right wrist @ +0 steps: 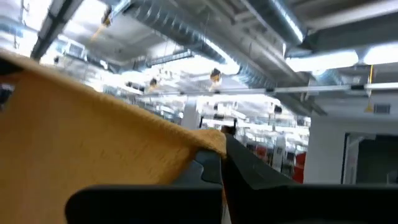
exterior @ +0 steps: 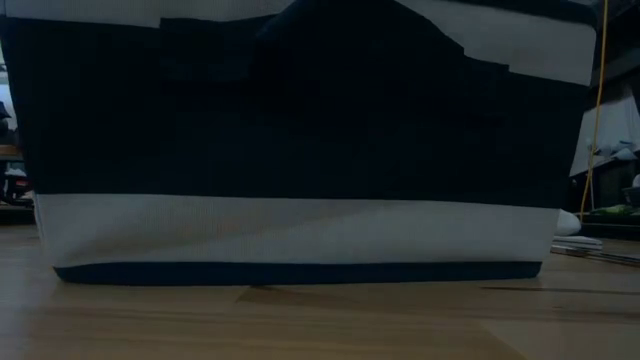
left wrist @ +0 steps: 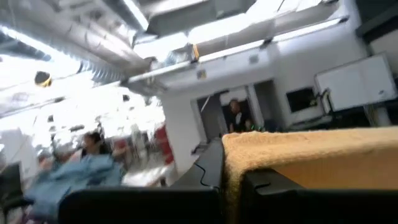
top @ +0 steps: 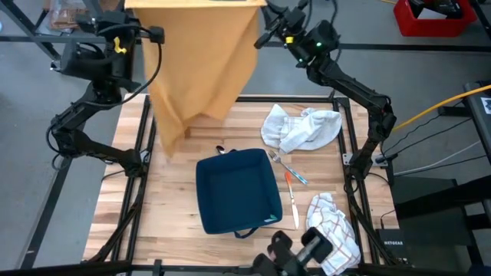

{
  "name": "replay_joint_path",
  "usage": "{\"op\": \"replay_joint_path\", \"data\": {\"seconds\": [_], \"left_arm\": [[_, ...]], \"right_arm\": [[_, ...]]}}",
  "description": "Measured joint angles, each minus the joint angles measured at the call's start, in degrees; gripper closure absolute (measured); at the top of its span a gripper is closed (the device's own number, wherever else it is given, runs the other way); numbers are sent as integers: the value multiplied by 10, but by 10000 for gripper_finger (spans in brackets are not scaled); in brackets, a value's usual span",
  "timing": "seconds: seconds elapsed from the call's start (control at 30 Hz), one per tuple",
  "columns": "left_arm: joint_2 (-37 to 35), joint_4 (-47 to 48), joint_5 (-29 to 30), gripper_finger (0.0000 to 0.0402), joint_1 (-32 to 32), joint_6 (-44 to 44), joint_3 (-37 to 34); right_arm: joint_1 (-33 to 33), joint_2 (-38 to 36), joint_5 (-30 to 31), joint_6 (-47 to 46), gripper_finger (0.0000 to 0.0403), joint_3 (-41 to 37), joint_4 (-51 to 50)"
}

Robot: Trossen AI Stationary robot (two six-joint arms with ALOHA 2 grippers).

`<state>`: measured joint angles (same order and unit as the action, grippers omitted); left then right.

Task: Fold towel
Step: Fold the yellow towel

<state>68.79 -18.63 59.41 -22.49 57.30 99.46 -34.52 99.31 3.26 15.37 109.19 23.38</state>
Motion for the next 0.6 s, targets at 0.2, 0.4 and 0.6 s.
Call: {"op": "replay_joint_path", "data": {"seconds": [0.2,0.4,0.6], "left_arm": [[0,-4,-72,401,-5,2,0],[-1,-6,-114,402,-5,4,6],[0,-3,-152,402,-5,4,25]], "right_arm": [[-1,0,-12,0,402,53,-6],[-1,0,-29,19,402,101,-58],[-1,0,-31,46,402,110,-73]]}}
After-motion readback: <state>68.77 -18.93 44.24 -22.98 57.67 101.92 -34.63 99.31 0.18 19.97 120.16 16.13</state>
